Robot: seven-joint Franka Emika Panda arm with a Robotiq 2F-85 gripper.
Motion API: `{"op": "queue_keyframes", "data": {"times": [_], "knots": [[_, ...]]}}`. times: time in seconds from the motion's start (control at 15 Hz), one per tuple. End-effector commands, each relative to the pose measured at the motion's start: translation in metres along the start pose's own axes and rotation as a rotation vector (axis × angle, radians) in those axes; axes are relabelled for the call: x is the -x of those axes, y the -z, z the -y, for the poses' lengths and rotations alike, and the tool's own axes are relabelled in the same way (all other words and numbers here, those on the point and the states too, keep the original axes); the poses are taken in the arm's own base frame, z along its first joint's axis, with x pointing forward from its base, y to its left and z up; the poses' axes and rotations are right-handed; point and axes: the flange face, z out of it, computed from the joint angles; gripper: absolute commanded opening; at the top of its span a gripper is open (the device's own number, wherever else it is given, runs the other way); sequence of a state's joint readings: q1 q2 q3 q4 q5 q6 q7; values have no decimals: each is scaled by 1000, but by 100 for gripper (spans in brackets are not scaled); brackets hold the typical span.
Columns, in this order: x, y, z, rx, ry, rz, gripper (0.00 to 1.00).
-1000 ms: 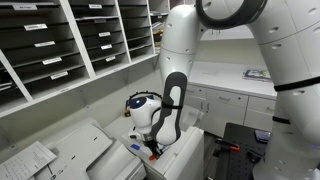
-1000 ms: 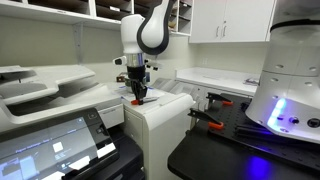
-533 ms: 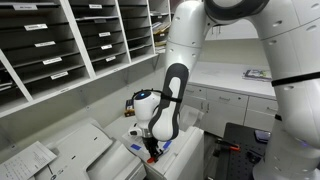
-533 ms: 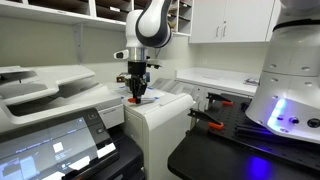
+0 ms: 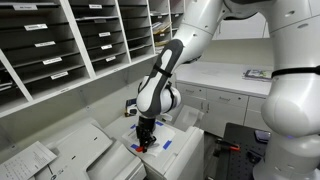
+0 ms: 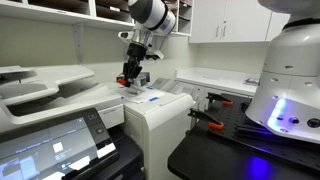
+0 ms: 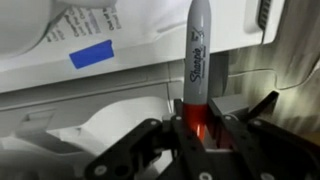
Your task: Put the sharpie in the mug
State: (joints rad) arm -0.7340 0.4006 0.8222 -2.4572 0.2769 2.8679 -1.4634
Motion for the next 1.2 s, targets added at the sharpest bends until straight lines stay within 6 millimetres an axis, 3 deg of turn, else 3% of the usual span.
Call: {"op": "queue_keyframes", "data": {"times": [0.0,0.53,1.13], "knots": [[7,22,-15,-23,-4,-130,6],[36,65,-53,-31,-40,-308,6],[63,95,-93,59,-90,-367,6]]}}
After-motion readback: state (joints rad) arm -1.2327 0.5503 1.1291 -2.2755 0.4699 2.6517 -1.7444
